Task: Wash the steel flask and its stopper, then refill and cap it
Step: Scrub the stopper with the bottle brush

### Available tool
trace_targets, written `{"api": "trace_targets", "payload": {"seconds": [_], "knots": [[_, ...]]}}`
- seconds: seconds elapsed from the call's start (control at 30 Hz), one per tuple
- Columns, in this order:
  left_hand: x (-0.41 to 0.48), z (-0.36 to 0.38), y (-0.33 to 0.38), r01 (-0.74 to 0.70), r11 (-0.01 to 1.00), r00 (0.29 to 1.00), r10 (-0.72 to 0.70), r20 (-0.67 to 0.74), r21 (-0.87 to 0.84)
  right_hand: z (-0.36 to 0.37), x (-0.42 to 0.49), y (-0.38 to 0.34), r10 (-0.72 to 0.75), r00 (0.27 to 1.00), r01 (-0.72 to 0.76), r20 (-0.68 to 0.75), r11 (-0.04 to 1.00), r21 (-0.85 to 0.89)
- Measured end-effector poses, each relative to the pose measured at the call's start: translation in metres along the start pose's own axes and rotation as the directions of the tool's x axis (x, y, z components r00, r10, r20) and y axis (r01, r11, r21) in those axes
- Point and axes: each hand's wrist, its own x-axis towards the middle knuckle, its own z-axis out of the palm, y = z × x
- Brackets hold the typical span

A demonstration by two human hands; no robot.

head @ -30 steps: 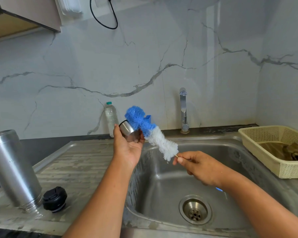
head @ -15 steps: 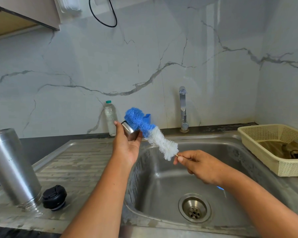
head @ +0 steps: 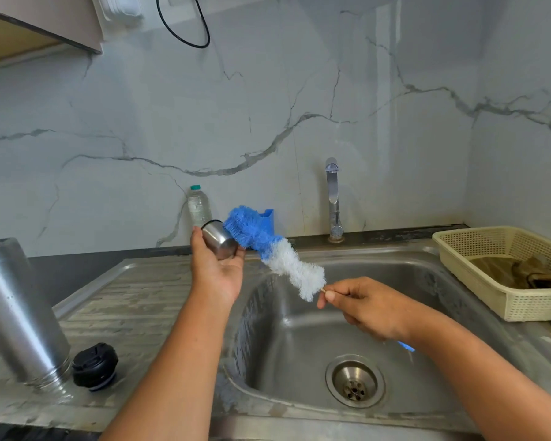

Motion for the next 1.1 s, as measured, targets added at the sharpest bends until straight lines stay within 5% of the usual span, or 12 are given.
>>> {"api": "trace_targets", "payload": {"seconds": [0.33, 0.6, 0.8, 0.93, 1.1], "knots": [[0.001, -0.005, -0.014, 0.062, 0.991, 0.998, -0.062, -0.003, 0.12, 0.004, 0.003, -0.002, 0.003, 0.997, 0.002, -0.072, 0.998, 0.069], [0.007, -0.006, -0.017, 0.075, 0.987, 0.995, -0.083, 0.048, 0.145, 0.004, 0.006, -0.002, -0.033, 0.997, 0.029, -0.067, 0.998, -0.057], [0.008, -0.006, -0.003, -0.04, 0.991, 0.999, 0.035, 0.038, 0.126, 0.0, 0.001, -0.002, -0.054, 0.999, 0.054, 0.001, 0.988, -0.141], [-0.001, -0.003, -0.017, -0.014, 0.973, 0.993, -0.013, 0.116, 0.231, 0.004, 0.004, -0.004, -0.062, 0.997, 0.058, -0.049, 0.996, -0.07], [-0.001, 0.0, -0.006, -0.02, 0.993, 0.998, 0.013, 0.06, 0.112, -0.002, 0.002, 0.0, -0.028, 0.999, 0.027, -0.02, 0.999, -0.04]]}}
